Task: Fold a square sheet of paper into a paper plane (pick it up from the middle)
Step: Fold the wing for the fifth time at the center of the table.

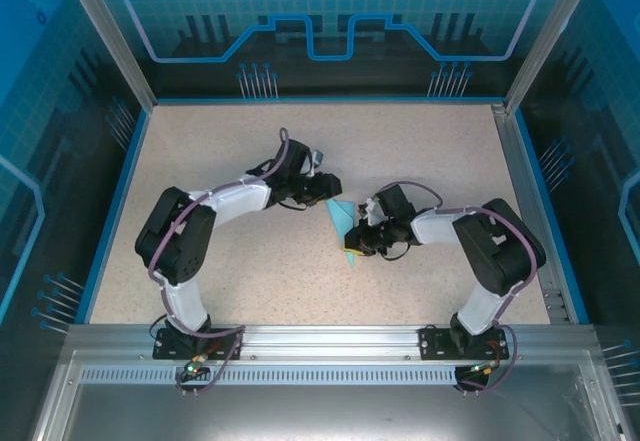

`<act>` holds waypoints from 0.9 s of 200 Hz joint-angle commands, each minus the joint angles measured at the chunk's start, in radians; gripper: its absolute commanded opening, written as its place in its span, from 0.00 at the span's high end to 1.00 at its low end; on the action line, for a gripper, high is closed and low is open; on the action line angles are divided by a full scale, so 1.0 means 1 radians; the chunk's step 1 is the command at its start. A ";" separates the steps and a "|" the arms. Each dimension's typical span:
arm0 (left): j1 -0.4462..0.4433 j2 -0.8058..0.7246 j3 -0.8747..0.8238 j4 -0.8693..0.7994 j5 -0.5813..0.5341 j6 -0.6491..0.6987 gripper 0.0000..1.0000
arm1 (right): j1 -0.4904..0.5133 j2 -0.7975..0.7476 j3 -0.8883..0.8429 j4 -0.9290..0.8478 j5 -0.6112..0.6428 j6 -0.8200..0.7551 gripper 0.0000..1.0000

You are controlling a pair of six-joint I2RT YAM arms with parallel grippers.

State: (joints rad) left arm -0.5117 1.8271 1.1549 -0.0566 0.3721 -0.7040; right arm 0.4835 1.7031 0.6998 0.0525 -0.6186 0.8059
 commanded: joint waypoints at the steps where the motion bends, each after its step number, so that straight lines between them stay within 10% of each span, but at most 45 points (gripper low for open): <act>1: -0.056 0.030 0.014 -0.091 -0.052 0.015 0.58 | -0.006 -0.092 0.004 -0.041 0.024 0.009 0.85; 180: -0.200 0.037 0.090 -0.327 -0.292 -0.077 0.45 | -0.160 -0.247 -0.086 -0.178 0.209 -0.048 0.64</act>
State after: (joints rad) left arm -0.7067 1.8893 1.2152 -0.3126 0.1318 -0.7620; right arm 0.3347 1.4788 0.6289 -0.1268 -0.4183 0.7677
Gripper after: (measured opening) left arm 0.553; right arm 0.351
